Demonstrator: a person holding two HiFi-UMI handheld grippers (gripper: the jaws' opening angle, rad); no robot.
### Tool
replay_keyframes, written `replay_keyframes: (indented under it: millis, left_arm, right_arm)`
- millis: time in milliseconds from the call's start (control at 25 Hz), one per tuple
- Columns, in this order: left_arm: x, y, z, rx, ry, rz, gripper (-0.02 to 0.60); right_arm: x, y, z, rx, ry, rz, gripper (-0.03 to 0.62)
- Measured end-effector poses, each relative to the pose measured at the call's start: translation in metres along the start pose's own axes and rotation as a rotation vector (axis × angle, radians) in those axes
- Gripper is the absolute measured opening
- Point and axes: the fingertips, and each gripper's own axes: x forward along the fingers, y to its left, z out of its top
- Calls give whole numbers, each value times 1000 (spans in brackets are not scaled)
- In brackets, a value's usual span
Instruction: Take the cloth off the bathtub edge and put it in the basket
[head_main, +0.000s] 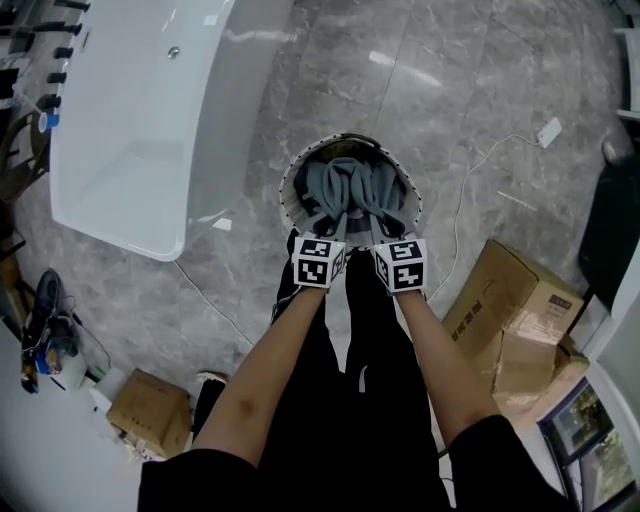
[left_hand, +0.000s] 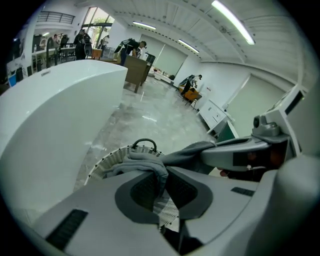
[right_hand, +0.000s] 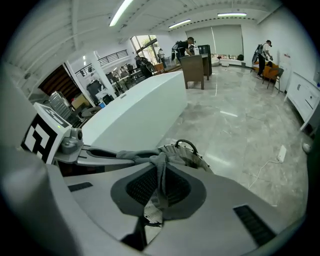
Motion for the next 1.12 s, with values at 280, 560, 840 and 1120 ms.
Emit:
replay_keyframes:
  millis: [280,560,840,1120]
  left_arm:
    - [55,28,-38,-31,59,-45,53]
    - [62,32,-56,52,90,-54,174]
    - [41,29,-58,21,128,8,247]
    - [20,20,-42,37,87,38,268]
  right_arm:
    - [63,-21,-38,140,40,4,38]
    - [72,-35,-53,215,77,11,155]
    - [52,-22,-47,159,87,36,176]
    - [33,-18,-36,121,68,34,176]
